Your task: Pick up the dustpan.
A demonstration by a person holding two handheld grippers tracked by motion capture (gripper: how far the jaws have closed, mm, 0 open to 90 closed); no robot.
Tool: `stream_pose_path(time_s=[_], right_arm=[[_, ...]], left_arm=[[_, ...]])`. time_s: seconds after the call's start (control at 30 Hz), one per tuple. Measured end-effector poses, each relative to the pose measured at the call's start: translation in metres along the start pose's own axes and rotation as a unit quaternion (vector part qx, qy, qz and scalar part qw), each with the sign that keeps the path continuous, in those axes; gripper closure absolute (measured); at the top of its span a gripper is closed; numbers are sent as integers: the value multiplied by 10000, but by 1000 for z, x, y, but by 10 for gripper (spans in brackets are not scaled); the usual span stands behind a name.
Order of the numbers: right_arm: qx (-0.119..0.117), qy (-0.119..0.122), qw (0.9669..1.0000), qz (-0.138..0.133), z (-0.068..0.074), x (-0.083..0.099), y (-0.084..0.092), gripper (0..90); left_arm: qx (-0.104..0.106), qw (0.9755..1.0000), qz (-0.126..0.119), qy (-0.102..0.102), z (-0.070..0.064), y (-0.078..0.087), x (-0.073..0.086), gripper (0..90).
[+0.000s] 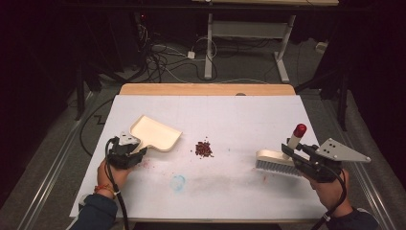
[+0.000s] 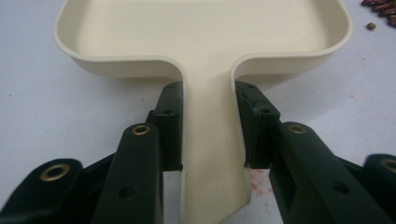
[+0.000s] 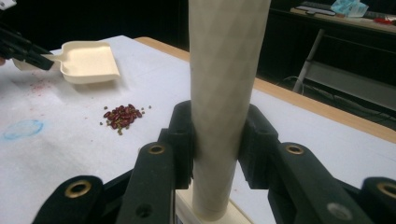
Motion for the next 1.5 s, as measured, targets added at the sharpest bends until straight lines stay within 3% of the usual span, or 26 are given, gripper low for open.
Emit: stream_pose_path(time_s=[0.27, 0.3, 0.47, 0.77, 1.17, 1.5], right_arm=[[79, -24, 10000, 20, -2, 0, -1, 700], [81, -31, 10000, 24, -2, 0, 0, 701], [96, -57, 9999, -15, -4, -1, 1, 701], [57, -55, 10000, -48, -4, -4, -2, 701], [-77, -100, 9999, -57, -7, -7, -18, 701], [-200, -133, 9997, -49, -2, -8, -28, 702]], left_arm=[[177, 9997, -32, -183, -8, 21, 3, 639], [230, 9993, -19, -283, -13, 25, 5, 638], [285, 9984, 10, -485, -24, 31, 11, 638], [516, 9963, 159, -664, -43, 41, 23, 638], [548, 9950, 374, -749, -45, 48, 41, 638], [656, 9942, 492, -690, -45, 53, 52, 637]])
Point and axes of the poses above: each handheld gripper's, and its own axes: y roughly backward along the jaws, x roughly out of its underside, z roughly to its left, the point moved 4 cm from there along -y, roughly forward along the jaws, and after that the axes turned 3 degrees about -x, right-handed, at the moved point
